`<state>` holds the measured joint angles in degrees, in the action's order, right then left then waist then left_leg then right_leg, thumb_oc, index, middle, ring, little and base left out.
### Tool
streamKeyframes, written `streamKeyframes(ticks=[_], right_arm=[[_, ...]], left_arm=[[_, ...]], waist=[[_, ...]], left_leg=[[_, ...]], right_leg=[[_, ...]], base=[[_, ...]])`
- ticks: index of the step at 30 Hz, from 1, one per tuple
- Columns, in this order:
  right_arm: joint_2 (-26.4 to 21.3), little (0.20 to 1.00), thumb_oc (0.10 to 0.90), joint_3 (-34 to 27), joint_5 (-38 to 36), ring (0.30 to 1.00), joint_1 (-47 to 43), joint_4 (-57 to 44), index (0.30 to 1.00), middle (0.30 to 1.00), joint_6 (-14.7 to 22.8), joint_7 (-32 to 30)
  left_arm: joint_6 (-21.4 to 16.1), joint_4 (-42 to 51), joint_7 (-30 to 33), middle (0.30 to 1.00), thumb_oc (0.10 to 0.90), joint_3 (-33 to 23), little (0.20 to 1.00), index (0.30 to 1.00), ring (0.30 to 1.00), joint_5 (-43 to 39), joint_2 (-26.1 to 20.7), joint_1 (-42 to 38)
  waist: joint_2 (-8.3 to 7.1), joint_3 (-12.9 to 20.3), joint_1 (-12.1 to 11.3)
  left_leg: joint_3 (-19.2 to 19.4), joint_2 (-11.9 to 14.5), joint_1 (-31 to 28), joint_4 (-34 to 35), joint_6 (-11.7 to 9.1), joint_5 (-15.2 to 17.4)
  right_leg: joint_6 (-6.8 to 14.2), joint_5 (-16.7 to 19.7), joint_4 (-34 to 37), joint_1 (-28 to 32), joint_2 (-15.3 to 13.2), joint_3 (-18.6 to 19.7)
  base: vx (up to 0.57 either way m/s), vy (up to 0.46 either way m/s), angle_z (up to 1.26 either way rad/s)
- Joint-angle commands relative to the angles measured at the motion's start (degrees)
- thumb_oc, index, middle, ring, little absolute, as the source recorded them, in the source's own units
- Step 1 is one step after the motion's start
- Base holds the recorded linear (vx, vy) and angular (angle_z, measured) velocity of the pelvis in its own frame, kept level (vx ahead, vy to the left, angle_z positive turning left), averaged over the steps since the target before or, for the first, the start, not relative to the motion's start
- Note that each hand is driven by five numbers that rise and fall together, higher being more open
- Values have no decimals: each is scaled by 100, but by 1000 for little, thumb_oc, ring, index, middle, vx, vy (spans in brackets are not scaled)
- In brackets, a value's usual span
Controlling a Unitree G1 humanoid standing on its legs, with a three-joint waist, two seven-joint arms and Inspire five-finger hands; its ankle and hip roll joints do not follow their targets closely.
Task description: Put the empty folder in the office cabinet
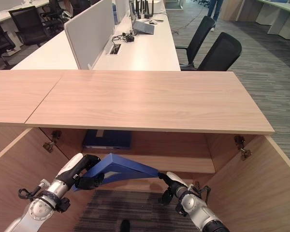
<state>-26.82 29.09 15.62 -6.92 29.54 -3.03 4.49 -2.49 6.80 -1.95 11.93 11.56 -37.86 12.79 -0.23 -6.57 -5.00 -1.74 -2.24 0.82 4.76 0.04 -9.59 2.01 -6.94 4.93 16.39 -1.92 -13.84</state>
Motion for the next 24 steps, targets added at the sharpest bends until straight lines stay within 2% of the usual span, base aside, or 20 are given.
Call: streamKeyframes(ticks=[1,4,7,16,24], right_arm=[[67,900,800,7,102,900,-572,-245,900,900,391,-124],[-20,900,800,-113,260,900,-448,-39,900,900,308,-122],[-152,900,800,-485,268,900,-241,208,900,900,215,-247],[-250,900,800,-817,207,900,-210,120,900,900,50,-357],[-293,900,800,-745,244,900,-395,-189,900,900,86,-370]], left_arm=[[-674,598,40,300,400,-163,300,300,300,-314,-81,-347],[-653,690,7,300,400,-385,300,300,300,-326,-113,-138],[-665,779,-34,300,400,-623,300,300,300,-368,-190,57],[-593,817,-136,300,400,-548,300,300,300,-418,-216,14],[-627,875,-198,300,400,-276,300,300,300,-410,-208,-292]], waist=[[-116,186,9],[-125,193,-4],[-127,201,4],[-167,210,43],[-168,212,69]], left_leg=[[-167,87,-428,24,-121,1040],[-177,81,-425,24,-124,1046],[-187,78,-427,24,-120,1049],[-156,85,-426,24,-110,1071],[-121,95,-432,24,-106,1077]], right_leg=[[207,177,7,-375,-194,-179],[210,172,7,-374,-196,-189],[218,175,7,-375,-190,-206],[213,188,7,-396,-178,-150],[211,191,7,-395,-180,-115]], base=[[0,0,0],[0,0,0],[0,1,1],[0,0,0],[0,0,0]])
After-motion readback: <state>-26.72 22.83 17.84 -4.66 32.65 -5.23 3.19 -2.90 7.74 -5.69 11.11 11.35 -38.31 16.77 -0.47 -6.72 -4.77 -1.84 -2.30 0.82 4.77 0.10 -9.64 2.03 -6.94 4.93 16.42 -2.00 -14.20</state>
